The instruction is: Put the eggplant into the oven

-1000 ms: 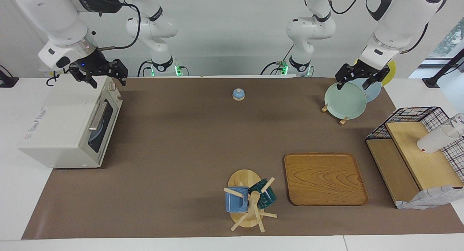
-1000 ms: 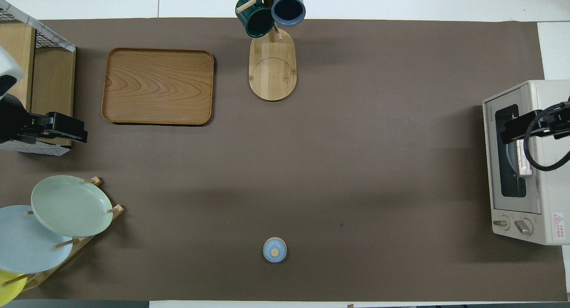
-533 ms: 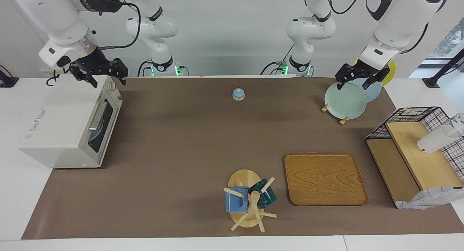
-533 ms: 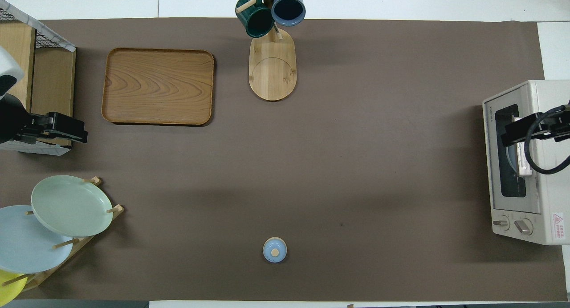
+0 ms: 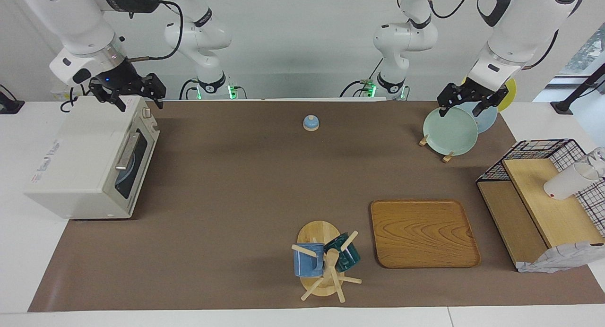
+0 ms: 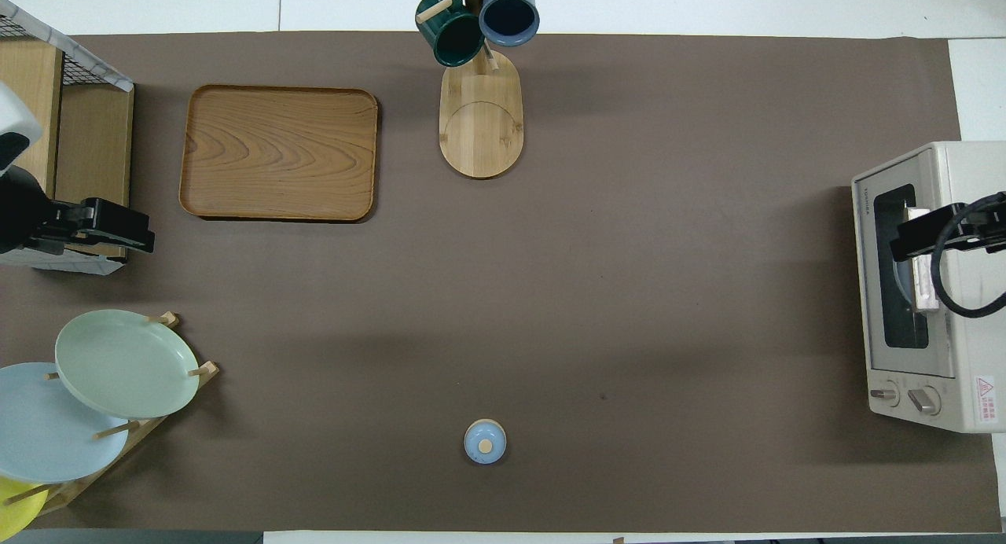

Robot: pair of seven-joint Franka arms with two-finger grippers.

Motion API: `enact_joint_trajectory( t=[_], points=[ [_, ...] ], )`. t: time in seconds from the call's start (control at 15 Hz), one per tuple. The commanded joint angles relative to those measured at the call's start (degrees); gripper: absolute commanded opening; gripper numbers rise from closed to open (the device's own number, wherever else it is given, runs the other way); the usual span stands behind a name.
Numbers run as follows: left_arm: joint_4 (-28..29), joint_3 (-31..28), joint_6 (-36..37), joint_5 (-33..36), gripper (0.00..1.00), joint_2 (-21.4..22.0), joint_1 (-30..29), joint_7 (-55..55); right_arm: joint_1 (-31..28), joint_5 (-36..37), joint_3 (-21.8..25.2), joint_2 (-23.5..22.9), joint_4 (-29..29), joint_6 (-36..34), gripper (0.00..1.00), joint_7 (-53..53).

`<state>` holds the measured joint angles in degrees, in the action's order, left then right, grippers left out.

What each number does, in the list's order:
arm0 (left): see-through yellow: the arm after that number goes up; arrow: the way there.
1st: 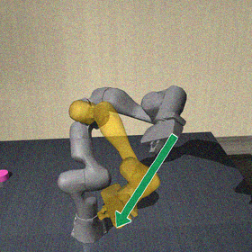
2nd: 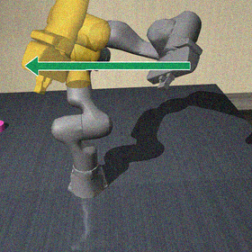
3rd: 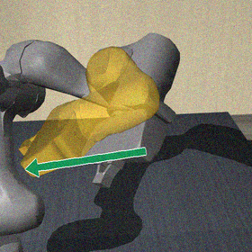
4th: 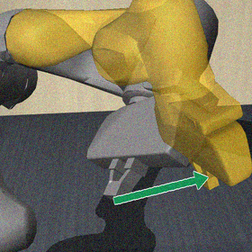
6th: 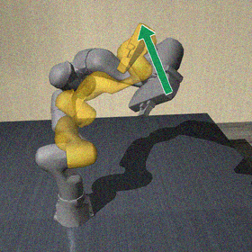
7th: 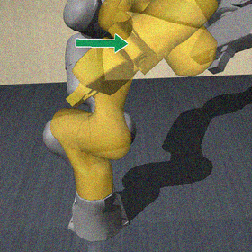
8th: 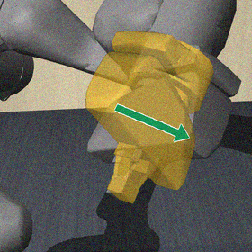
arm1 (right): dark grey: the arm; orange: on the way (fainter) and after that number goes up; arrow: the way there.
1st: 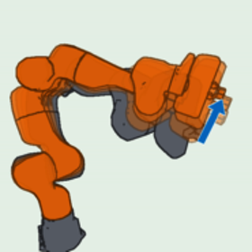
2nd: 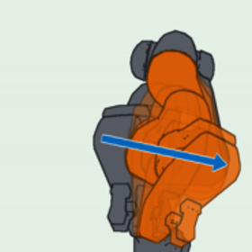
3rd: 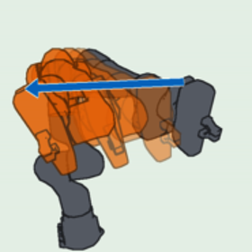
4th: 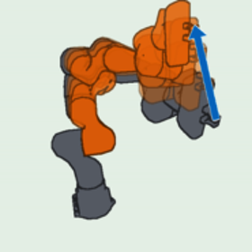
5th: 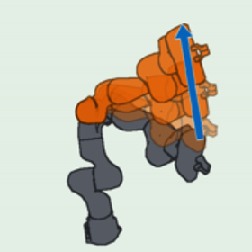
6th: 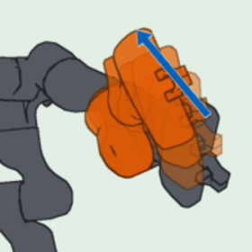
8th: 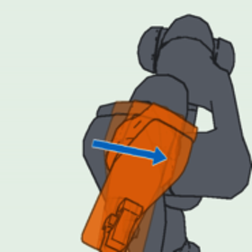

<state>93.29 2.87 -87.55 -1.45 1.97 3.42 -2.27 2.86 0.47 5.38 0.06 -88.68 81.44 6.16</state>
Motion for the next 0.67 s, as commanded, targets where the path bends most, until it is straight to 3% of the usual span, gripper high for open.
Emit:
enact_joint_trajectory(
  t=[0.0, 0.6],
  points=[
    [-1.1, 0.0, 1.4, -0.5, 1.0, -0.4, -0.4, 0.2, 0.4, 1.3, 0.0, 1.3, -1.8, 2.4, 1.0, -0.7],
    [-1.2, 0.0, 1.4, -0.5, 1.0, -0.4, -0.4, 0.2, 0.0, 1.2, -0.1, 1.3, -2.0, 2.8, 1.0, -3.0]
  ],
)
